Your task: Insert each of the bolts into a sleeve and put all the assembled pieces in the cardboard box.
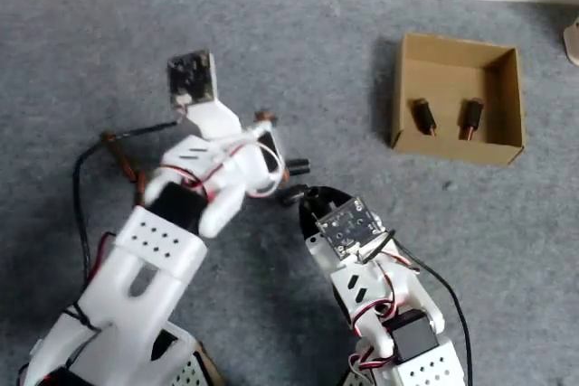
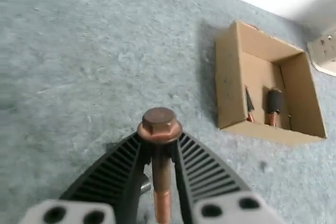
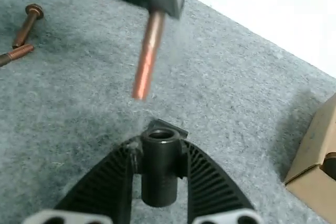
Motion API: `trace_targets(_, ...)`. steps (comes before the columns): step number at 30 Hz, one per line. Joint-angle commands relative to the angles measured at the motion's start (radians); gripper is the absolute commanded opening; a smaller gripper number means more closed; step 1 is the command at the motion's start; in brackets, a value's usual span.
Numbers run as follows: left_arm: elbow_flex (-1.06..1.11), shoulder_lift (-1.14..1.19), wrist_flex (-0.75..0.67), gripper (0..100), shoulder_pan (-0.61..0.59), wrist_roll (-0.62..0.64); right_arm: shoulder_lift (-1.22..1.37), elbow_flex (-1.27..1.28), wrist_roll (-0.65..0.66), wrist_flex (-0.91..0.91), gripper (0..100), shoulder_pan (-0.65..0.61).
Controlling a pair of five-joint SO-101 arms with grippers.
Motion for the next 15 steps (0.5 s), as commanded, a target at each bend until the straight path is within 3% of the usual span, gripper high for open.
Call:
trace_targets(1,0.070,-0.091,-0.140,0,0.028,0.011,-0.019,-0.008,0.011,-0.035,0.5,-0.010)
trace_targets(11,0.137,-0.289,-0.183,0,0.028,0.015,-0.019,-0.007,0.011,-0.035,0.5,-0.010)
trace_targets(15,0.131,-0.302,-0.120,0,0.033,0.083,-0.019,-0.007,0.011,-0.035,0.5,-0.010)
